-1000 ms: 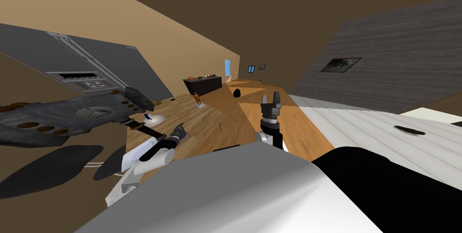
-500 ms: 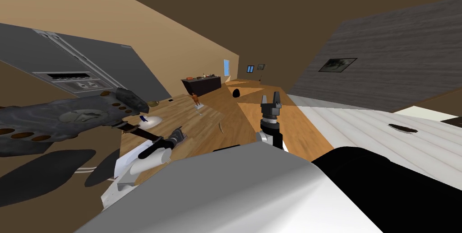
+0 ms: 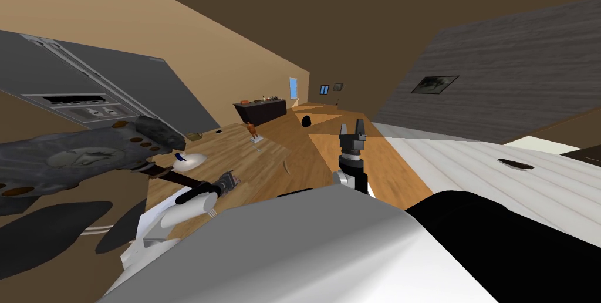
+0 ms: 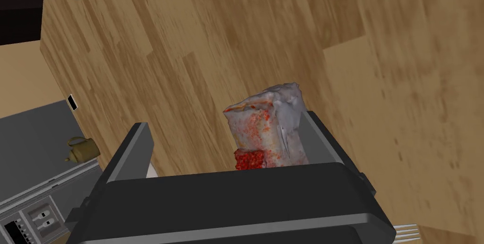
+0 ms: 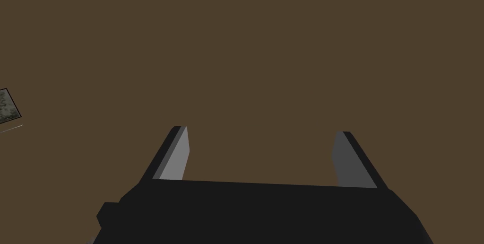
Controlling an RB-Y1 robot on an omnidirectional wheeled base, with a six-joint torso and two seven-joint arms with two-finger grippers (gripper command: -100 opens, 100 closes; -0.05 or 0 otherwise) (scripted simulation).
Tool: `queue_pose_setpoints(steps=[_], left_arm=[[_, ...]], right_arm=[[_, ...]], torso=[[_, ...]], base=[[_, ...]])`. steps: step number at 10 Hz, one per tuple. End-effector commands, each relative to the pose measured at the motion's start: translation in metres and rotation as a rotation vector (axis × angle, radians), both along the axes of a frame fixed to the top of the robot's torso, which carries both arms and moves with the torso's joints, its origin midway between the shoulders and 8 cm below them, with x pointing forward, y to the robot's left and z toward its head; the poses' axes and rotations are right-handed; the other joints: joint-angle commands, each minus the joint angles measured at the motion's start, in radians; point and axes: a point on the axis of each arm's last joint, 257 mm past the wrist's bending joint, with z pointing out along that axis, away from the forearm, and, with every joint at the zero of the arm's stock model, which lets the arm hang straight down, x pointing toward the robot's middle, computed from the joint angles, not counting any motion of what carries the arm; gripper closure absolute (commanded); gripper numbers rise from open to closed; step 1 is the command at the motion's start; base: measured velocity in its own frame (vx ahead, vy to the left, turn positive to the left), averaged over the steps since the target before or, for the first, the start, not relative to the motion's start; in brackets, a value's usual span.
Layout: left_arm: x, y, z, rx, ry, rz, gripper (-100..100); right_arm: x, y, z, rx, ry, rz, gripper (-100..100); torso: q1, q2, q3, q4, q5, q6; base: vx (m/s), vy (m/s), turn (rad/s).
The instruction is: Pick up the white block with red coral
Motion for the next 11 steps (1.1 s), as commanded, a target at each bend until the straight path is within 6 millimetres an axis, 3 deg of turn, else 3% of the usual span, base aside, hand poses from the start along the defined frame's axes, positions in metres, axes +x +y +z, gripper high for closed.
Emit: queue_pose_setpoints(steps=[1,4,11], left_arm=[[-0.011,0.015,-0.011,-0.026,0.059,0.040,-100],[-0.024,0.024,-0.021,-0.046,0.119,0.068,-100],[-0.065,0.068,-0.035,-0.110,0.302,0.195,-100]], right_arm=[[0.000,0.000,0.000,0.000,0.000,0.000,0],[0.000,0.000,0.000,0.000,0.000,0.000,0],[0.000,0.000,0.000,0.000,0.000,0.000,0]], torso=[[0.000,0.000,0.000,0.000,0.000,0.000],[0.000,0.000,0.000,0.000,0.000,0.000],[0.000,0.000,0.000,0.000,0.000,0.000]], base=[[0.040,-0.029,-0.046],[0.025,-0.018,-0.020],[0.027,-0.018,-0.029]])
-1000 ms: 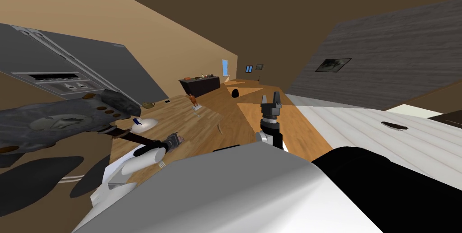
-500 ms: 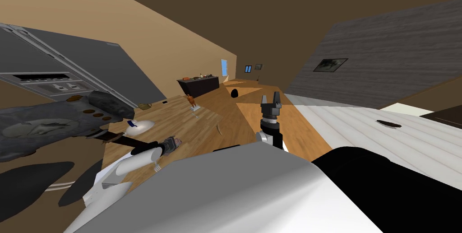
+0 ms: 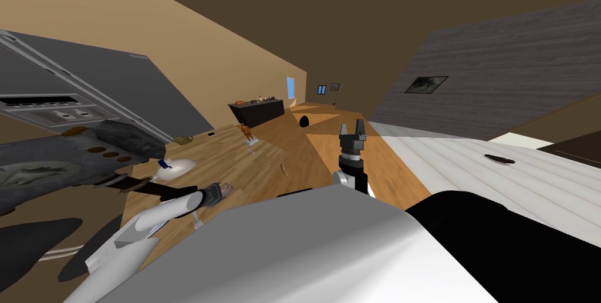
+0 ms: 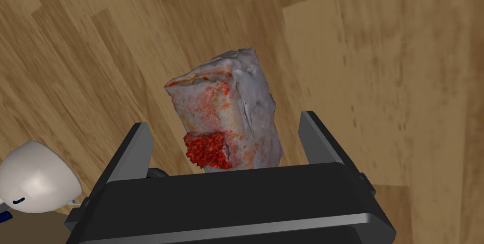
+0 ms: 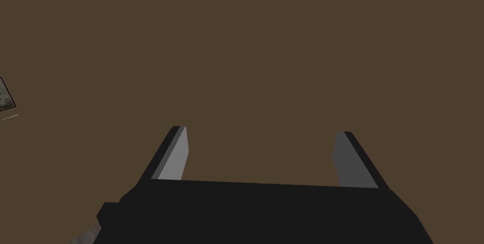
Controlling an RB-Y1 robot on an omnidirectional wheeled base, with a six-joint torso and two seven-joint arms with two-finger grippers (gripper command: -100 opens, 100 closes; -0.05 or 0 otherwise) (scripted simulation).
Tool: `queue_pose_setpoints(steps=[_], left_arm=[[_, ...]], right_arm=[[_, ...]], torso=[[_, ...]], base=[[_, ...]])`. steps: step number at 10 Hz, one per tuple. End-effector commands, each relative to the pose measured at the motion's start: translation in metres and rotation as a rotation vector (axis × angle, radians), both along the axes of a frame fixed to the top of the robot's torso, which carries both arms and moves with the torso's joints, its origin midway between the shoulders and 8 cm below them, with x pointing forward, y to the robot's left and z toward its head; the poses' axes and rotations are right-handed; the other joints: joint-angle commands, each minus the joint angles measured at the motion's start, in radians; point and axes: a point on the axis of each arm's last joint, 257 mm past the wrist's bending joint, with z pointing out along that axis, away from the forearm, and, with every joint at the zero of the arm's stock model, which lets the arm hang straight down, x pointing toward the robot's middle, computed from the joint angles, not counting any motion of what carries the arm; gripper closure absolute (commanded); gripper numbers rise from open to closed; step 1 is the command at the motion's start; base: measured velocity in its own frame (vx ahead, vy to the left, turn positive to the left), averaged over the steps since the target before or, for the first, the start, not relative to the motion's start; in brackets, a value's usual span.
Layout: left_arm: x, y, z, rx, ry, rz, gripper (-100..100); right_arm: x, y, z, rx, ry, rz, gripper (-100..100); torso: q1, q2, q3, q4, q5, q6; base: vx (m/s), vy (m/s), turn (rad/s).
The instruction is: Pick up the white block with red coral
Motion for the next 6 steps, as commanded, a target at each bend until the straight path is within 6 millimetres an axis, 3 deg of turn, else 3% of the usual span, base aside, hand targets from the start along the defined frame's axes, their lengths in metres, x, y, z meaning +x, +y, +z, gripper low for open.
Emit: queue_pose_setpoints(steps=[1,4,5,6], left_arm=[[-0.008,0.009,0.001,-0.010,0.034,0.025,-100],[-0.012,0.015,0.002,-0.014,0.052,0.040,-100],[-0.013,0.016,0.002,-0.015,0.055,0.042,0],[-0.002,-0.005,-0.005,-0.017,0.060,0.012,-100]], right_arm=[[0.000,0.000,0.000,0.000,0.000,0.000,0],[0.000,0.000,0.000,0.000,0.000,0.000,0],[0.000,0.000,0.000,0.000,0.000,0.000,0],[0.000,0.000,0.000,0.000,0.000,0.000,0]], torso=[[0.000,0.000,0.000,0.000,0.000,0.000],[0.000,0.001,0.000,0.000,0.000,0.000],[0.001,0.001,0.001,0.000,0.000,0.000],[0.001,0.002,0.001,0.000,0.000,0.000]], base=[[0.024,-0.019,-0.018],[0.015,-0.010,-0.013],[0.000,0.000,0.000],[0.019,0.051,0.243]])
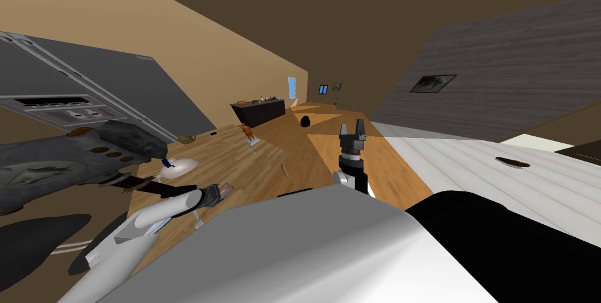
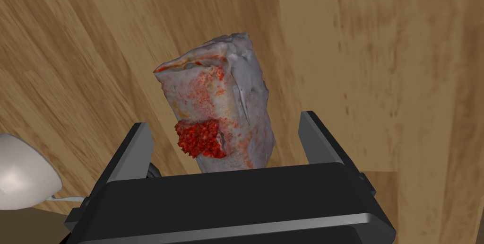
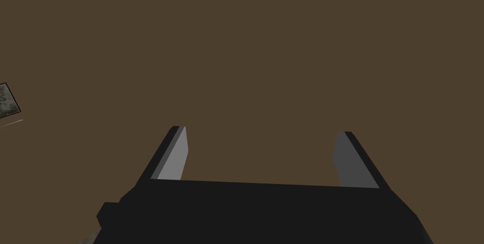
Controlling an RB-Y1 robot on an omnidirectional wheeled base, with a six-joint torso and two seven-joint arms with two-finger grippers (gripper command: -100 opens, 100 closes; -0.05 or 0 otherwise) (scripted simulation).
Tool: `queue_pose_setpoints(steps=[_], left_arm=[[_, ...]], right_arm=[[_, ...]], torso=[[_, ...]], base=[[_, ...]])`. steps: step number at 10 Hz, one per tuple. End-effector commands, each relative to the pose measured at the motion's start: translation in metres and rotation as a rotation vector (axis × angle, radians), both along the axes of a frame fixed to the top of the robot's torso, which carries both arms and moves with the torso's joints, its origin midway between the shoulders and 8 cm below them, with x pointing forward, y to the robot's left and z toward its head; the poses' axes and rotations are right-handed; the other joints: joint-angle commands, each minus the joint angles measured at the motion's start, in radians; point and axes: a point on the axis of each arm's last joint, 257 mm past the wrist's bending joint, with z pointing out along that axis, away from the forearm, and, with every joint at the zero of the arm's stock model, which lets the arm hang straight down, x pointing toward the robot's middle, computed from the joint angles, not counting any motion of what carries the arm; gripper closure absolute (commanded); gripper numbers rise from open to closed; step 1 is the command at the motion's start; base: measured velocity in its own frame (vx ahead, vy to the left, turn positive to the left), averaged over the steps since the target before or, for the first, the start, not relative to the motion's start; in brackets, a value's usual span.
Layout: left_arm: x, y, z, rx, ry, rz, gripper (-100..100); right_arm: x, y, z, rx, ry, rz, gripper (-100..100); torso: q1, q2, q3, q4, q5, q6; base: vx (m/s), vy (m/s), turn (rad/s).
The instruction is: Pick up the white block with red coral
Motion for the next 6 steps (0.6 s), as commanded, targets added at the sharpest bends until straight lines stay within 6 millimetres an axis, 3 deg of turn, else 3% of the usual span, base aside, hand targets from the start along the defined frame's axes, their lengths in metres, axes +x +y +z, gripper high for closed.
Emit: queue_pose_setpoints(steps=[1,6], left_arm=[[0.011,-0.022,-0.005,-0.001,0.004,-0.029,-100],[0.041,-0.076,-0.015,-0.001,0.003,-0.108,-100]], right_arm=[[0.000,0.000,0.000,0.000,0.000,0.000,0],[0.000,0.000,0.000,0.000,0.000,0.000,0]], torso=[[0.000,0.000,0.000,0.000,0.000,0.000],[0.002,-0.001,-0.001,0.000,0.000,0.001]], base=[[0.035,0.087,0.232],[0.034,0.070,0.148]])
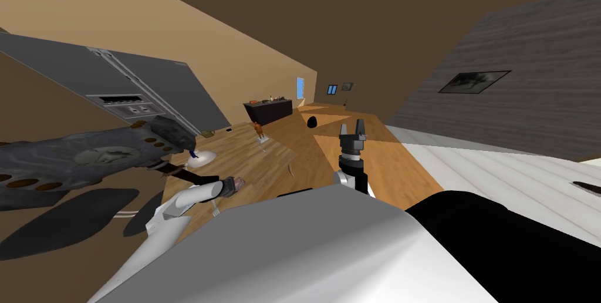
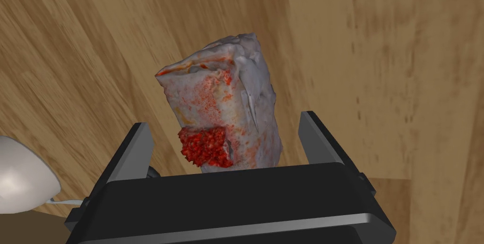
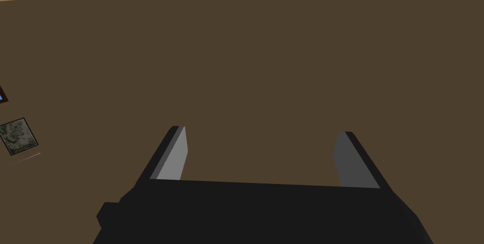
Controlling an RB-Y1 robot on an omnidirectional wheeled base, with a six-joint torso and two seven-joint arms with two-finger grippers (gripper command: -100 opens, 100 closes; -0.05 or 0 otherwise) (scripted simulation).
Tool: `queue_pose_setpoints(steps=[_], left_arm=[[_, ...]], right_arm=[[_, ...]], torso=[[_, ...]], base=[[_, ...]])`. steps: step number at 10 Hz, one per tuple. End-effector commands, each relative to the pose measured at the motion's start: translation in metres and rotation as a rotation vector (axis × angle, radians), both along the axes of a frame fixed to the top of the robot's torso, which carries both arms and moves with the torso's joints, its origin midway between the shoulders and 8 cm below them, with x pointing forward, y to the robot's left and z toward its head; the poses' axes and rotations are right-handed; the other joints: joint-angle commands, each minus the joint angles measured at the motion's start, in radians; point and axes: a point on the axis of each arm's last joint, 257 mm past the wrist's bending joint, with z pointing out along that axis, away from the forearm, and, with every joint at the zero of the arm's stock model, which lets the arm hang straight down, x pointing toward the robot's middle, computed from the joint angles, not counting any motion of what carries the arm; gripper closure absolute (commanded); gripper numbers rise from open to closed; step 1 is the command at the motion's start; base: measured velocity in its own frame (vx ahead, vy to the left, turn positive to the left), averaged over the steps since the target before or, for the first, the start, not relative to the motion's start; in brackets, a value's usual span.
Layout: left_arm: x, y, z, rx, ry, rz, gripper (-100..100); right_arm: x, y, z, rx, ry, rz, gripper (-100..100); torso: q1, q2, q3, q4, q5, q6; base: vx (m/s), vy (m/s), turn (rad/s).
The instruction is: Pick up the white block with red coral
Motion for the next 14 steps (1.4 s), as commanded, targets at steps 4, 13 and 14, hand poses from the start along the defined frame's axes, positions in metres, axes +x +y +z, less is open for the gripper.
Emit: queue_pose_setpoints(steps=[4,13,14], left_arm=[[0.011,-0.025,-0.007,0.001,-0.002,-0.033,100],[-0.014,0.023,0.001,-0.001,0.003,0.037,100],[-0.020,0.034,0.003,-0.001,0.003,0.053,100]], right_arm=[[0.000,0.000,0.000,0.000,0.000,0.000,0],[0.000,0.000,0.000,0.000,0.000,0.000,0],[0.000,0.000,0.000,0.000,0.000,0.000,0]], torso=[[-0.002,0.001,0.001,0.000,0.000,0.000],[-0.009,0.006,0.002,-0.001,0.001,0.000],[-0.009,0.006,0.002,0.000,0.000,0.000]], base=[[0.021,0.035,0.088],[-0.017,-0.031,-0.084],[-0.040,-0.070,-0.145]])
